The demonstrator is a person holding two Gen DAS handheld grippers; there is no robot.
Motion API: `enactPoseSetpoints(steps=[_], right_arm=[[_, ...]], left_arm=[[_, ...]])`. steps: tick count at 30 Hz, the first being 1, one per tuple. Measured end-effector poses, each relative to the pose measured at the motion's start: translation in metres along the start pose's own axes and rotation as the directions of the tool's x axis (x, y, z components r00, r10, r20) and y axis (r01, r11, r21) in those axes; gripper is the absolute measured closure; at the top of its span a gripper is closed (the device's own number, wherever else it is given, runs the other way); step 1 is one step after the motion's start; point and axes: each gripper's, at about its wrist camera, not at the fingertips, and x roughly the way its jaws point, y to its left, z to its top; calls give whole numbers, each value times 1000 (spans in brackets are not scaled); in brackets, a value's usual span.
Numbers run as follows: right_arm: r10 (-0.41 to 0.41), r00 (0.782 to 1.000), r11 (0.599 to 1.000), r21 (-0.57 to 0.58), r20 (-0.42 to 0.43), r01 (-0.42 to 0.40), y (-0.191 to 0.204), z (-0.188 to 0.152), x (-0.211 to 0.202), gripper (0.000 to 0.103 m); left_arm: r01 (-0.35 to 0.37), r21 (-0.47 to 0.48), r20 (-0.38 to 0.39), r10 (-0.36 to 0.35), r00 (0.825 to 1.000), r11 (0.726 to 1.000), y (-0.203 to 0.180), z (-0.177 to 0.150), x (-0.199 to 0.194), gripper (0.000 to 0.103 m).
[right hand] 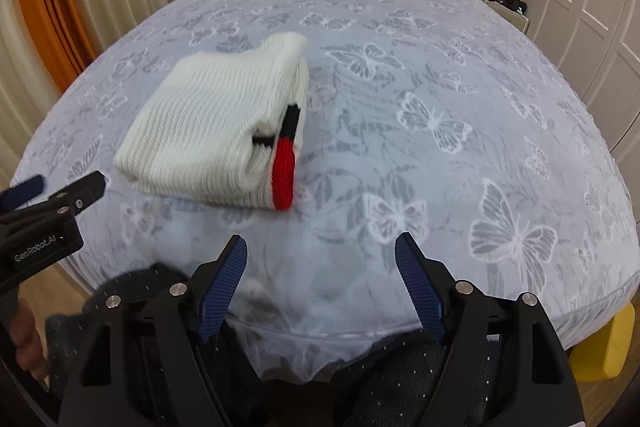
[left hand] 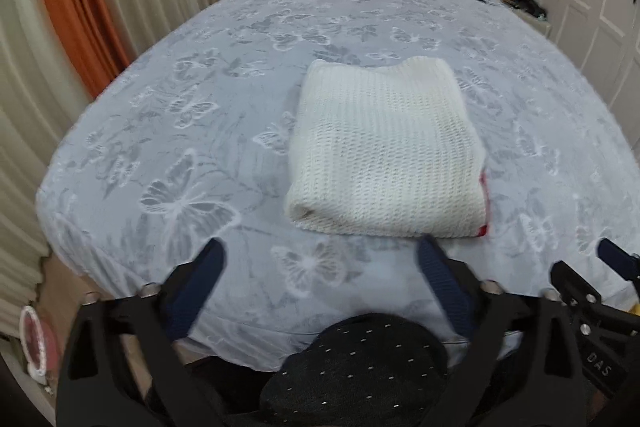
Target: Fold small clothes
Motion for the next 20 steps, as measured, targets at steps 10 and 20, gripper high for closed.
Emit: enactPoseSetpoints(steps=[10, 20], right_arm=[[-14, 1000, 1000, 7, 4, 14, -6, -13, 2, 29], [-19, 1000, 1000, 6, -1, 19, -8, -21, 6, 29]], left_arm=[[14, 8, 23, -14, 1000, 1000, -4, -15, -2, 5], [41, 41, 24, -42, 999, 998, -13, -20, -1, 5]])
